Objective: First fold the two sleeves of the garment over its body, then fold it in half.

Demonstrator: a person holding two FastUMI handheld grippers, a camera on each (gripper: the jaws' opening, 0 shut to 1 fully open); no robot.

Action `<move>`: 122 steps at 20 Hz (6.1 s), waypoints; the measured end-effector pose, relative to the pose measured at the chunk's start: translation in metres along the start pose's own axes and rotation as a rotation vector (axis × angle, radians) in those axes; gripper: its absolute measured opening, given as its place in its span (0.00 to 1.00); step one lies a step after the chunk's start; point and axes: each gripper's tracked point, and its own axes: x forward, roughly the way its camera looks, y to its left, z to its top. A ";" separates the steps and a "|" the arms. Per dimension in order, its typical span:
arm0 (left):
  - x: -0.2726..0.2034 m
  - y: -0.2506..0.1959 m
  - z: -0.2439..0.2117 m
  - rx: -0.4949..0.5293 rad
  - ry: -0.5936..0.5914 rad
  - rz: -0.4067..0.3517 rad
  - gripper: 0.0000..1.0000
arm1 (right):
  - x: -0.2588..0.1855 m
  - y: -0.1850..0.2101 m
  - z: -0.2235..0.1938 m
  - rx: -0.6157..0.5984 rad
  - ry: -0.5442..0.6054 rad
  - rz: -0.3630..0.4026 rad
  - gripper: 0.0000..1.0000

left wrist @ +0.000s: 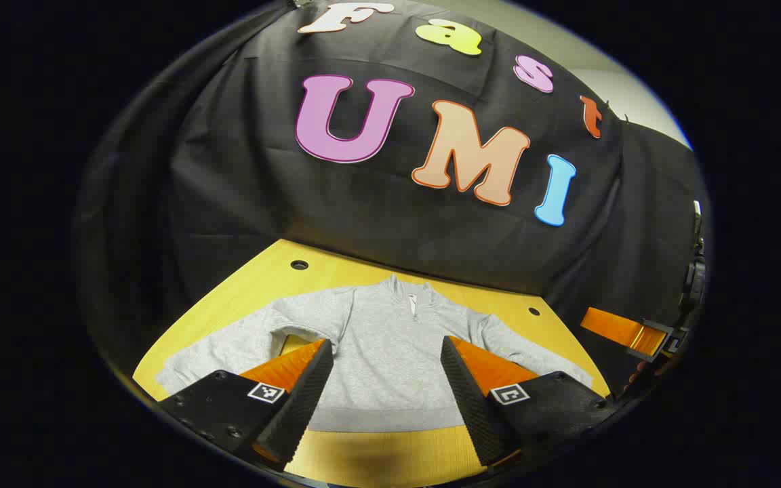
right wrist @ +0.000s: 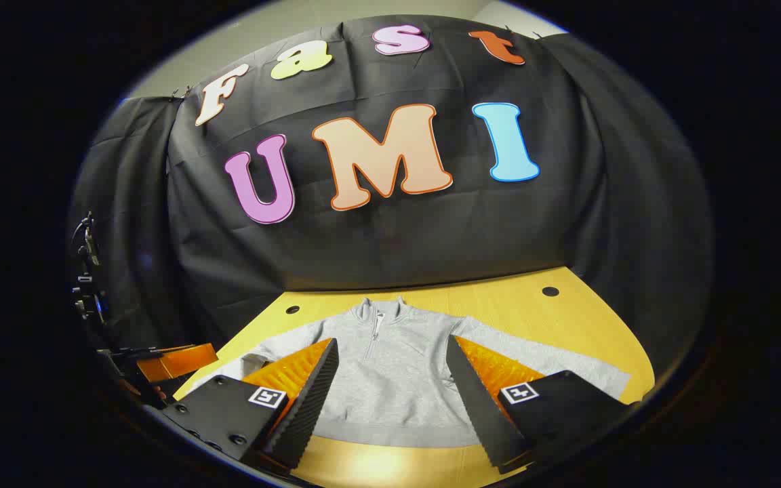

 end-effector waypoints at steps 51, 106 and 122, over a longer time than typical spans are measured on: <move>0.027 -0.011 -0.027 0.043 0.090 0.106 0.94 | -0.007 -0.403 -0.213 0.182 0.442 -0.596 0.94; -0.061 0.270 -0.085 -0.153 0.146 0.483 0.94 | 0.240 0.234 -0.110 0.267 0.299 0.511 0.12; -0.044 0.319 -0.168 -0.204 0.298 0.603 0.94 | 0.240 0.214 -0.121 0.105 0.265 0.444 0.98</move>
